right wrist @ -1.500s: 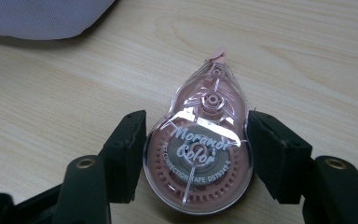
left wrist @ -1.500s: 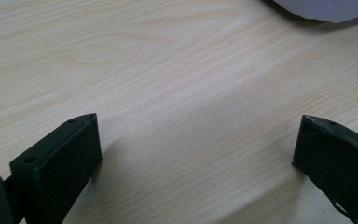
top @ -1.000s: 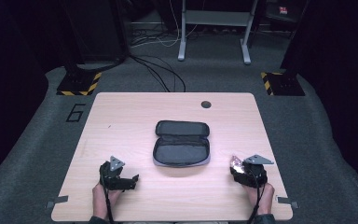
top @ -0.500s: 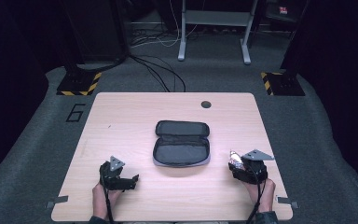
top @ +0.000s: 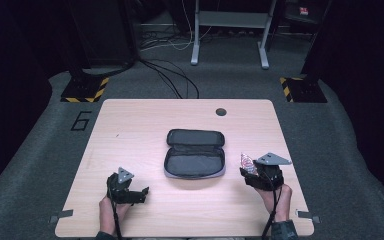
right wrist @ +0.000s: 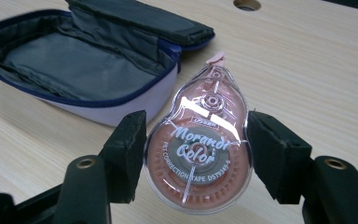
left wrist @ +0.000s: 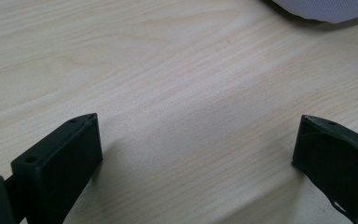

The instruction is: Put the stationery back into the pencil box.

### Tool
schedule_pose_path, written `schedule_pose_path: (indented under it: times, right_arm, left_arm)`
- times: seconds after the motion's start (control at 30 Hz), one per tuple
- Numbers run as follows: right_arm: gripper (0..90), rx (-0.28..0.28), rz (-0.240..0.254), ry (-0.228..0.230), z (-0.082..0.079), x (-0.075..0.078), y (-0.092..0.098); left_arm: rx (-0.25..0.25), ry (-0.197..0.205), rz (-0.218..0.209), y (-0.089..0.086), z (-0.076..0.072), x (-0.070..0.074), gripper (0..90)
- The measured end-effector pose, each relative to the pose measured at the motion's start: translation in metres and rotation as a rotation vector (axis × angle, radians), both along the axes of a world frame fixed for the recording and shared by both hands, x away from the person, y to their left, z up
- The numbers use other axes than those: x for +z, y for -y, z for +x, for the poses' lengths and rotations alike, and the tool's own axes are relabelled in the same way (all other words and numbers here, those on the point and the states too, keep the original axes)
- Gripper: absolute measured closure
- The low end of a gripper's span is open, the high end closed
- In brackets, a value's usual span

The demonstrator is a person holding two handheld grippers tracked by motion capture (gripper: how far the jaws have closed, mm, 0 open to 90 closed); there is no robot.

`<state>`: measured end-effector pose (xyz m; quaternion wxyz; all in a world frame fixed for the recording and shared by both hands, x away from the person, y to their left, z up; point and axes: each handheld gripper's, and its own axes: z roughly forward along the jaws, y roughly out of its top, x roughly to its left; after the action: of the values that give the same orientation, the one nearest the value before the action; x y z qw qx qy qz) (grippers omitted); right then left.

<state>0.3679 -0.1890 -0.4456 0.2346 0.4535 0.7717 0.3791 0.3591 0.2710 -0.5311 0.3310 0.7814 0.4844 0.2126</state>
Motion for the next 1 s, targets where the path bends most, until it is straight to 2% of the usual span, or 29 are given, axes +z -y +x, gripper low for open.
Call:
schedule_pose_path:
  times: [0.4, 0.63, 0.9, 1.0]
  right_arm:
    - [39.3, 0.074, -0.003, 0.031, 0.012, 0.017, -0.026]
    - [39.3, 0.134, -0.028, 0.038, 0.021, 0.022, -0.045]
    - [39.3, 0.173, -0.026, 0.03, 0.032, 0.023, -0.066]
    - [39.3, 0.196, -0.033, 0.013, 0.038, 0.022, -0.075]
  left_arm:
    - [-0.002, 0.0, 0.0, 0.0, 0.0, 0.0, 1.1]
    - [-0.002, 0.0, 0.0, 0.0, 0.0, 0.0, 1.1]
    - [0.0, -0.001, -0.001, 0.0, 0.0, 0.0, 1.1]
    - [0.001, 0.0, 0.0, 0.0, 0.0, 0.0, 1.1]
